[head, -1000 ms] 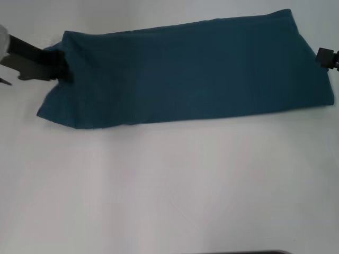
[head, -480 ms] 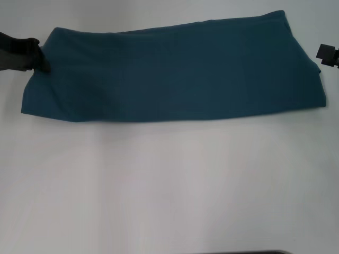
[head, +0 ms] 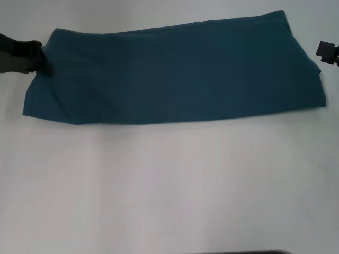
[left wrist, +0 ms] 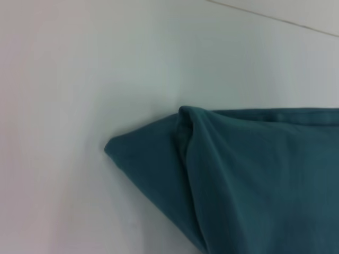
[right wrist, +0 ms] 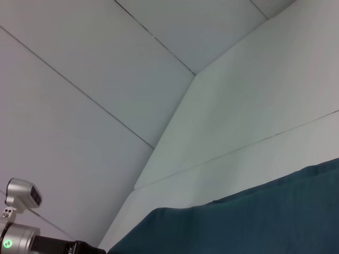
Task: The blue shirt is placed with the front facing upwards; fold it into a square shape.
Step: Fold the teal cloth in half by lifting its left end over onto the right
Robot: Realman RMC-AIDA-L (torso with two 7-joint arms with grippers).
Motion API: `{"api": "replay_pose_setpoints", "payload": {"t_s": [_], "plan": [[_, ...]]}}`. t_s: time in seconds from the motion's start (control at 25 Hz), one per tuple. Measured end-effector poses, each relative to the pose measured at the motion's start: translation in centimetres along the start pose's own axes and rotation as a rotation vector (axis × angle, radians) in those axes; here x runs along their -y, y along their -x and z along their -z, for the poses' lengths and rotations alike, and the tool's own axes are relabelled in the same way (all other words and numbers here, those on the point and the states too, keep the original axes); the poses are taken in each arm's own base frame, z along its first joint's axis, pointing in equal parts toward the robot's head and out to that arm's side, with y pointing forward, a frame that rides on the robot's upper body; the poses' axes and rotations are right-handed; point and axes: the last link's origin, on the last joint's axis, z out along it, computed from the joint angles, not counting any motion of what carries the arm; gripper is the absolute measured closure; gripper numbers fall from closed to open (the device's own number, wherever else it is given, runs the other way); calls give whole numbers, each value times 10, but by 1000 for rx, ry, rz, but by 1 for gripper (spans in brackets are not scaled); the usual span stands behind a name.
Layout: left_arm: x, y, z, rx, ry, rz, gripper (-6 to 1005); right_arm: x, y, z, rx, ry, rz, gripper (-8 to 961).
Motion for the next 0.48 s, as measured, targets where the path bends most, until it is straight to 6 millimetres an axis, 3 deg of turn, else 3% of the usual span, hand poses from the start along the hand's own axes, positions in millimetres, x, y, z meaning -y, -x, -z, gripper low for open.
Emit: {"api": "replay_pose_setpoints", "payload": {"t_s": [0.48], "plan": [[3, 3, -2, 6, -1, 9, 952, 0, 1, -1, -3, 1, 2, 56]]}}
